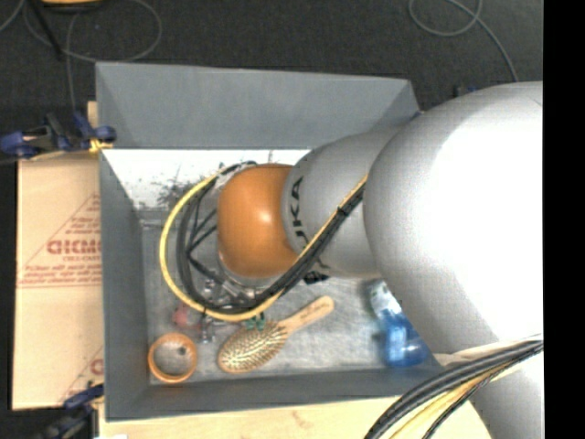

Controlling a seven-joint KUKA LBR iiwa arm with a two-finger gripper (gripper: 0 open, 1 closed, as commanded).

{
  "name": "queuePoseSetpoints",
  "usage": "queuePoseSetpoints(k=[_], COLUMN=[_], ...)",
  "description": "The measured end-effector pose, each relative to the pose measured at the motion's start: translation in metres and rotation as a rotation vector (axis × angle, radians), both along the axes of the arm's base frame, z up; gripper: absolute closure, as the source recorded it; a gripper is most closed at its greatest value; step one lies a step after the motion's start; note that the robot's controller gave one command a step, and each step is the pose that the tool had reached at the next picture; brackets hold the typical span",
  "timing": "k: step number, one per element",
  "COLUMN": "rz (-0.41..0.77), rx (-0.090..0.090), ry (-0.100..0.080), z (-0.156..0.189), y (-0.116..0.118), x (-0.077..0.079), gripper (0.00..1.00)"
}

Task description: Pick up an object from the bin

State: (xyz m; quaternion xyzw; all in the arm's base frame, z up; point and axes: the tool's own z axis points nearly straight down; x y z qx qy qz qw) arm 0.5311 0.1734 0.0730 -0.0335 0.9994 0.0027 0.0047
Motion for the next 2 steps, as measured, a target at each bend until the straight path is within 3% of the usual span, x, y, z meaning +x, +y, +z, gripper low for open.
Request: queuePoseSetpoints(k=[1,2], rz=[0.000,-0.002], rx=[-0.001,0.000], ry=[0.004,0.000], z=[-0.0016,0.0000], y=[-0.0001,0.0001], x=[-0.0017,-0.0001], gripper=[0.00,1.00])
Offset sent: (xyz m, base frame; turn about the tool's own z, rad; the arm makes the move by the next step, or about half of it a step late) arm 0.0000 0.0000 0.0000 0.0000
